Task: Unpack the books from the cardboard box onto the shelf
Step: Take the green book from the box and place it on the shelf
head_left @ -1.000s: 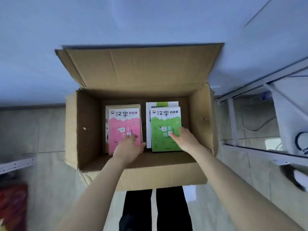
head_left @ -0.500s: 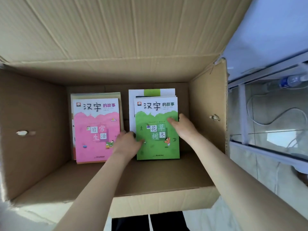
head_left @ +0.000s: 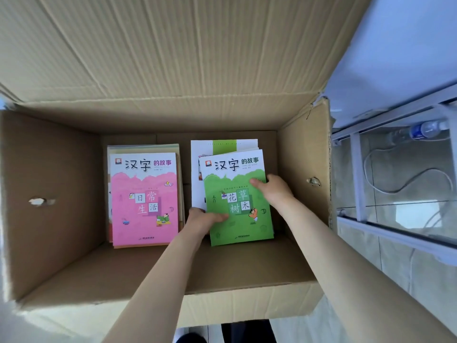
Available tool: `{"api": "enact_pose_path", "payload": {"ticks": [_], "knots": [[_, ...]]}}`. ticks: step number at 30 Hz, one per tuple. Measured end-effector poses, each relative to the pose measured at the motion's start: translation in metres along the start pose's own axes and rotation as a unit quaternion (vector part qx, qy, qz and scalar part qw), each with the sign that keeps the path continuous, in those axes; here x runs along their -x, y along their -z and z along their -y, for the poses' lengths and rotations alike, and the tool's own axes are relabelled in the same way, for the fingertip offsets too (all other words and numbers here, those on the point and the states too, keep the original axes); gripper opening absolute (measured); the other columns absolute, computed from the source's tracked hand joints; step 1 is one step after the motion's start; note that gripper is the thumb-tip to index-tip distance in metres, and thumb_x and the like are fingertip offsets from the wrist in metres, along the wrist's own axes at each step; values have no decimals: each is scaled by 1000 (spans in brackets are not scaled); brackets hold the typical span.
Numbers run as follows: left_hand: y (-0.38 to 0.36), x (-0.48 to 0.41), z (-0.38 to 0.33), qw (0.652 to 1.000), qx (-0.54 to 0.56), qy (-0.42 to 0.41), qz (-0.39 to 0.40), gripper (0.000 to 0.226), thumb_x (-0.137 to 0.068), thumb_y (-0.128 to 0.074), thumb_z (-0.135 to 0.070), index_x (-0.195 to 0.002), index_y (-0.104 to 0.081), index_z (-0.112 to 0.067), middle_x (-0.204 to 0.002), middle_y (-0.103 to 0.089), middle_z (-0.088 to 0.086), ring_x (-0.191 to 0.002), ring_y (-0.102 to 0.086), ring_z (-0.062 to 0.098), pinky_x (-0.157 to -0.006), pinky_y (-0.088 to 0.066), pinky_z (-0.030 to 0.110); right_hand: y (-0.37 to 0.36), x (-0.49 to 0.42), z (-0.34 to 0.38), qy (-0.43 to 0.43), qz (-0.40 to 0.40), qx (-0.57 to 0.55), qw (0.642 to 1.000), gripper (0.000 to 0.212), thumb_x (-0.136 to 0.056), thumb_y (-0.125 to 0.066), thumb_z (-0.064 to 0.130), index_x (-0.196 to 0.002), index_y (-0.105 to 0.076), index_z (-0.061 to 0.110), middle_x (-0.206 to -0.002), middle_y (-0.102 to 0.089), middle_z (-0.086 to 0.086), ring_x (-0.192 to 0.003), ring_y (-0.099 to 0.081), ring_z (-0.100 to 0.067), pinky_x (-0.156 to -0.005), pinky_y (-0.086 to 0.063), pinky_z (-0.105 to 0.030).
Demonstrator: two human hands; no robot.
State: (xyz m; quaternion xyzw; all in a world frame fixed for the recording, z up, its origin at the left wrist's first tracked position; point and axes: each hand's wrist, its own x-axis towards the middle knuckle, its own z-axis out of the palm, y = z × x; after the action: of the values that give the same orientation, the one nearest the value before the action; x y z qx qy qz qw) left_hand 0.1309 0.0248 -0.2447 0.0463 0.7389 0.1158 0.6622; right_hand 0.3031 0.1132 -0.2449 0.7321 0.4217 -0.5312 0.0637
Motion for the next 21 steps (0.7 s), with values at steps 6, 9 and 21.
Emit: {"api": "enact_pose_path", "payload": {"ticks": [6, 9, 21], "knots": [[1, 2, 1, 998, 20, 2, 60, 51, -73, -78, -12, -120, -60, -1, -117, -64, 4, -110, -56, 22, -97, -40, 30, 13, 13, 4, -8, -27, -19, 999, 50, -87, -60, 43, -120, -60, 6, -121, -64, -12, -109, -60, -30, -96, -47, -43], [8, 16, 7, 991, 57, -29, 114, 56, -76, -74, -4, -127, -52, -3, -121, -65, 12, -111, -61, 27, -101, -45, 41, 21, 26, 6, 7, -31, -55, 998, 51, -84, -64, 41, -119, -61, 5, -121, -64, -13, -110, -61, -30, -98, -46, -43], [178, 261, 52, 952, 105, -268, 103, 54, -62, -76, -34, -112, -64, -19, -105, -74, 3, -95, -71, 21, -85, -54, 35, -11, 271, 114, 226, 17, -118, 967, 43, -79, -67, 48, -109, -65, 17, -110, -68, 3, -100, -63, -14, -83, -47, -27]]}}
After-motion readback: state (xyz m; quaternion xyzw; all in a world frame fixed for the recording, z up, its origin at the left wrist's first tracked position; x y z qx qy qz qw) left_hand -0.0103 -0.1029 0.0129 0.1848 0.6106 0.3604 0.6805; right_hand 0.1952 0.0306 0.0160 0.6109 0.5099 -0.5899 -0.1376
